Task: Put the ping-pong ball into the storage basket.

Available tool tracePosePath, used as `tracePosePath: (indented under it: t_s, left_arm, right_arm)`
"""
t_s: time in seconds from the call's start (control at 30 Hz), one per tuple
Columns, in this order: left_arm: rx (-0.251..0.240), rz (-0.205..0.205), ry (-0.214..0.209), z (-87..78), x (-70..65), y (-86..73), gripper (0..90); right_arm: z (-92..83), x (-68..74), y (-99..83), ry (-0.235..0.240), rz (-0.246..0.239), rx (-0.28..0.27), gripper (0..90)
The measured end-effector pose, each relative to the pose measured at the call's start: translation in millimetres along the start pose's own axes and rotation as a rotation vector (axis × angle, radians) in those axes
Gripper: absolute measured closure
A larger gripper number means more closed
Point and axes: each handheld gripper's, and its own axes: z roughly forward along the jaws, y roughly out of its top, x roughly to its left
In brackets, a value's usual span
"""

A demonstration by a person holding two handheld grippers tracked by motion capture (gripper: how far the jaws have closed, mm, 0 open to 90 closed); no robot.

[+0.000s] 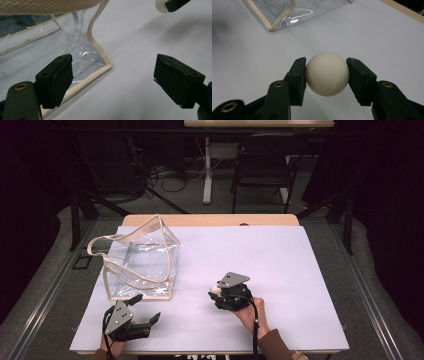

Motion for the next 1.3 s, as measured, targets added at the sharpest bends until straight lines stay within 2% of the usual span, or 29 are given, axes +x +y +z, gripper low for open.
tracePosePath:
  t_s: [0.5, 1.3]
  left_arm:
    - [-0.001, 0.002, -0.002, 1.2, -0.2, 0.8, 15.9]
    - [-0.002, 0.001, -0.003, 1.6, -0.1, 0.8, 15.9]
  right_arm:
    - [-3.0, -9.4, 1.6, -0.020, 0.017, 0.004, 51.0]
    - [-7.9, -15.4, 20.1, -0.035, -0.010, 0.001, 51.1]
